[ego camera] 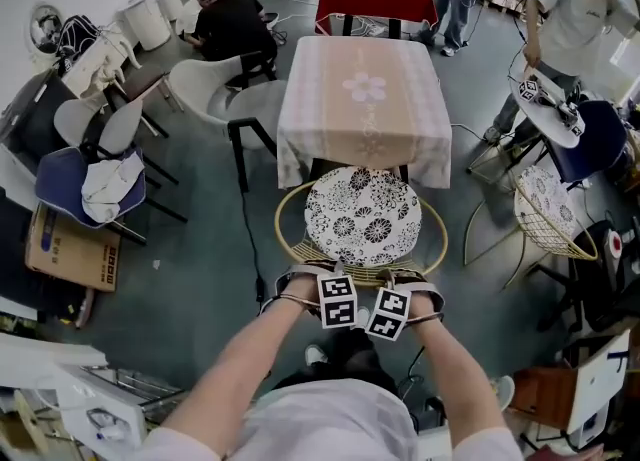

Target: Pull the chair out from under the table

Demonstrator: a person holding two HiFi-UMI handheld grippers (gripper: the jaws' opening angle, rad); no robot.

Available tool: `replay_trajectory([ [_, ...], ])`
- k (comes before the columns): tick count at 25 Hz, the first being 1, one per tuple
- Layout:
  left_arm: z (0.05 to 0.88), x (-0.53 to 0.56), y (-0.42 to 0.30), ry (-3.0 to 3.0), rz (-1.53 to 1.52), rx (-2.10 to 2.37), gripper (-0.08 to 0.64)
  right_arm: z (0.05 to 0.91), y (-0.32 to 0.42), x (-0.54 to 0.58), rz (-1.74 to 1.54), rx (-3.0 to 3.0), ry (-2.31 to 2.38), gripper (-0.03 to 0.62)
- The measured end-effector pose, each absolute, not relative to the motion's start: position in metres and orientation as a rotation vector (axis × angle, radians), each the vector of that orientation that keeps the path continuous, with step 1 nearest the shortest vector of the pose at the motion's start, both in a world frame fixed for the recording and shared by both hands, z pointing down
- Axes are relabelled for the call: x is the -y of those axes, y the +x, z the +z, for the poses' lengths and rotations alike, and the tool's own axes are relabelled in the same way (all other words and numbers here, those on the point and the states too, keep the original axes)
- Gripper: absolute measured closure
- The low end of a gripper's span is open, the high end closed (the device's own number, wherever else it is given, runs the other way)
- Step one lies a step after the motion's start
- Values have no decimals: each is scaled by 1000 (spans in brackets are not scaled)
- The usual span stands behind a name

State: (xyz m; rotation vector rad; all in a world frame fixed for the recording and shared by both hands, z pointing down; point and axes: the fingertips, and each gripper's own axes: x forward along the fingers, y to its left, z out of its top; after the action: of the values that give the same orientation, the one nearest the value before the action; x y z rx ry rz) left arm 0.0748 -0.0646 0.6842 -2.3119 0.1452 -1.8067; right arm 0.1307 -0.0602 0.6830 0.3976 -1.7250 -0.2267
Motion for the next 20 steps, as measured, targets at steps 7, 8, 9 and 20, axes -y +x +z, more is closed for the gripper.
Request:
replay_trajectory([
  [7, 684, 46, 73, -2316, -1811, -138, 491, 683, 130, 43, -227, 1720, 401, 538],
  [8, 684, 44, 73, -2318, -1810, -137, 491, 682, 129, 41, -228, 1721, 401, 538],
  [9, 684, 42, 72, -2319, -1810, -137, 491, 683, 128, 39, -228, 1721, 401, 538],
  [20, 683, 17, 70, -2323, -1818, -112, 491, 682, 126, 14, -225, 1721, 395, 538],
])
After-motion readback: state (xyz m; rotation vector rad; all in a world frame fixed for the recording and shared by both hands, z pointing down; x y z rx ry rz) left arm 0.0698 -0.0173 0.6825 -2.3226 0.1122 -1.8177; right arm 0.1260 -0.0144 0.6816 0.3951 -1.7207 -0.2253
